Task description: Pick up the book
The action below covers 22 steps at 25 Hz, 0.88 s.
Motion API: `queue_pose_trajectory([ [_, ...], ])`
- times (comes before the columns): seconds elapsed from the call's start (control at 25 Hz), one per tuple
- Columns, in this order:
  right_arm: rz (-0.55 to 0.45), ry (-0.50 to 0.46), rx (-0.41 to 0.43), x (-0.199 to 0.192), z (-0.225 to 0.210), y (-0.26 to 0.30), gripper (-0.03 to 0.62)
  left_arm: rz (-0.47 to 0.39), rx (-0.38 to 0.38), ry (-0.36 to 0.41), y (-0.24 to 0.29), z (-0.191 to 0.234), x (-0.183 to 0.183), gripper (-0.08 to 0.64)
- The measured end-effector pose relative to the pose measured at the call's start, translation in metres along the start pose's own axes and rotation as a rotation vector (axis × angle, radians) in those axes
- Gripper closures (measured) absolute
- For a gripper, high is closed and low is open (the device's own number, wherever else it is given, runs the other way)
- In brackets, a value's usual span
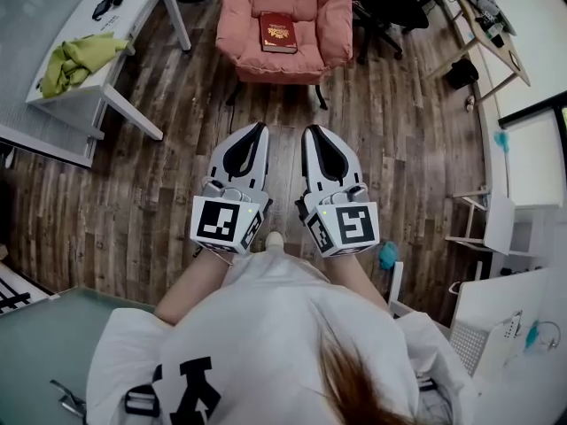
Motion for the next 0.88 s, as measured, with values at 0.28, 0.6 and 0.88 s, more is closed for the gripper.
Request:
queue_pose_trajectory([
  [0.28, 0.006, 0.014, 0.030, -0.006, -0.024, 0.000, 0.557, 0.002, 0.038, -0.010, 0.011, -0.014, -0.011, 0.572],
  [0.6, -0.011, 0.060, 0.069, -0.013, -0.037, 0.026, 0.557, 0.005, 0.028, -0.054, 0.042, -0.004, -0.021, 0.572],
  [0.88, -0.018, 0.055, 0.059, -0.018, -0.065, 0.094, 0.557, 0.007, 0.024, -0.077, 0.108, 0.046, -0.032, 0.572],
])
Point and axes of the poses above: the fingertips, and each gripper's own axes: y forward along the fingers, z to its left, x out of its top, the point moved 4 cm from there along -y, backward along the fingers, and after that the axes turned 2 degrees about y, right-handed, at the moved point
